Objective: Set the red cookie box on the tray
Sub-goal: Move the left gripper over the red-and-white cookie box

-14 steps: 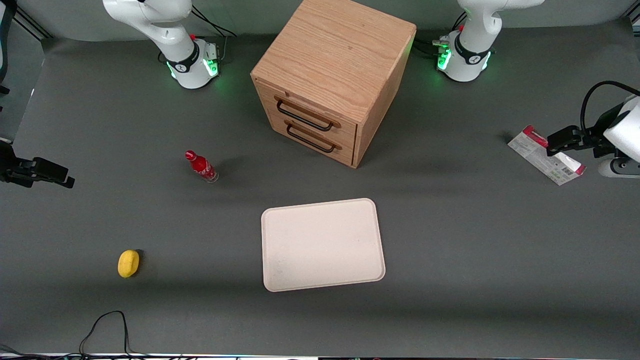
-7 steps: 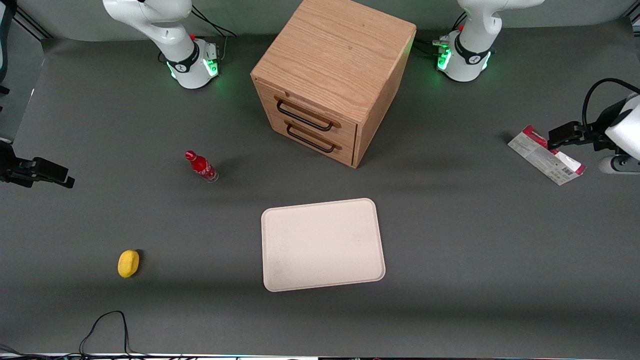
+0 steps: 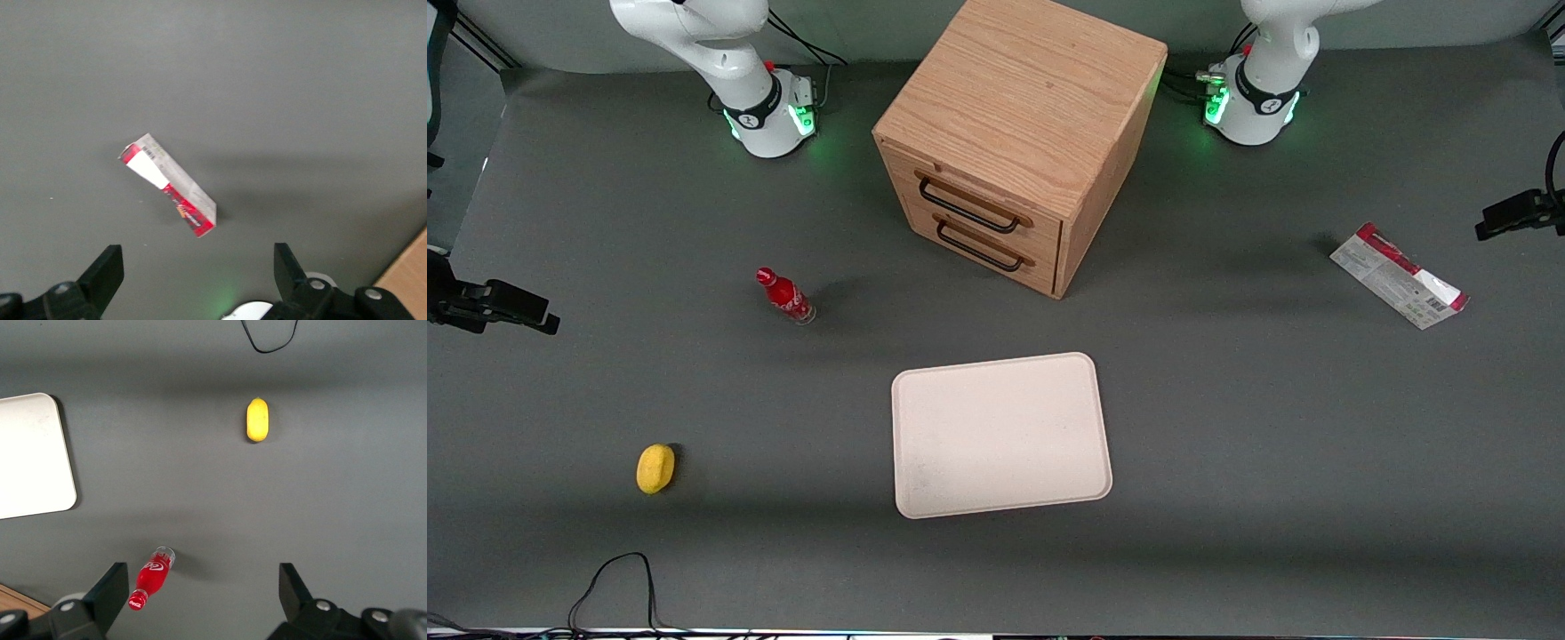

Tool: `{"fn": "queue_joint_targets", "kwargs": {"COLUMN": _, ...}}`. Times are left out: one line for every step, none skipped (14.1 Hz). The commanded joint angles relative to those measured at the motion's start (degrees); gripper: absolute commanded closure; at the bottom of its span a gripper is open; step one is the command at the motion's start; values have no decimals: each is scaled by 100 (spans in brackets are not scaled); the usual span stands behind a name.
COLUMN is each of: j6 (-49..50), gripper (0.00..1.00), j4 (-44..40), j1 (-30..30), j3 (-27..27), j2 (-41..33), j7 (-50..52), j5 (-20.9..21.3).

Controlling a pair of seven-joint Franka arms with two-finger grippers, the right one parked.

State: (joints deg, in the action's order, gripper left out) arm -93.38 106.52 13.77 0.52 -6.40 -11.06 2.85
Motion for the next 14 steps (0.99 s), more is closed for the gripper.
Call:
{"fn": "queue_joint_targets", "kwargs": {"j6": -645, "gripper": 0, "j4": 1413, "j1": 476, "j3": -43, "j2": -1011, "j7": -230, "j5": 66}}
{"fn": "queue_joint_targets", "kwargs": {"j6": -725, "gripper": 0, "j4": 1633, "j1": 669, "j3": -43, "j2": -1134, "j7": -230, "j5": 66}}
{"fn": "queue_joint_targets", "kwargs": {"j6": -734, "gripper": 0, "j4": 1749, "j1": 801, "j3": -43, "j2": -1170, "j7": -204, "j5": 66}}
{"fn": "queue_joint_targets", "kwargs": {"j6": -717, "gripper": 0, "j4": 1802, "j1": 881, "j3": -43, "j2": -1162, "j7": -99, "j5": 66}}
{"fn": "queue_joint_targets", "kwargs": {"j6": -691, "gripper": 0, "j4": 1837, "j1": 986, "j3": -43, "j2": -1145, "j7": 189, "j5": 58}}
{"fn": "queue_joint_targets", "kwargs": {"j6": -708, "gripper": 0, "j4": 1916, "j1": 1109, "j3": -43, "j2": -1144, "j7": 670, "j5": 57}}
{"fn": "queue_joint_targets", "kwargs": {"j6": -743, "gripper": 0, "j4": 2004, "j1": 1110, "j3": -43, "j2": -1144, "j7": 1154, "j5": 57}}
{"fn": "queue_joint_targets", "kwargs": {"j6": -769, "gripper": 0, "j4": 2048, "j1": 1119, "j3": -43, "j2": -1153, "j7": 1533, "j5": 40}}
{"fn": "queue_joint_targets", "kwargs": {"j6": -778, "gripper": 0, "j4": 2092, "j1": 1119, "j3": -43, "j2": -1145, "j7": 1789, "j5": -4}}
{"fn": "queue_joint_targets", "kwargs": {"j6": -839, "gripper": 0, "j4": 2162, "j1": 1119, "j3": -60, "j2": -1144, "j7": 2122, "j5": -21}}
{"fn": "queue_joint_targets", "kwargs": {"j6": -962, "gripper": 0, "j4": 2276, "j1": 1119, "j3": -61, "j2": -1153, "j7": 2578, "j5": -30}}
{"fn": "queue_joint_targets", "kwargs": {"j6": -1120, "gripper": 0, "j4": 2408, "j1": 1110, "j3": -61, "j2": -1171, "j7": 2922, "j5": -30}}
{"fn": "queue_joint_targets", "kwargs": {"j6": -1208, "gripper": 0, "j4": 2487, "j1": 1119, "j3": -61, "j2": -1171, "j7": 2943, "j5": -22}}
{"fn": "queue_joint_targets", "kwargs": {"j6": -1366, "gripper": 0, "j4": 2610, "j1": 1119, "j3": -43, "j2": -1171, "j7": 2943, "j5": -22}}
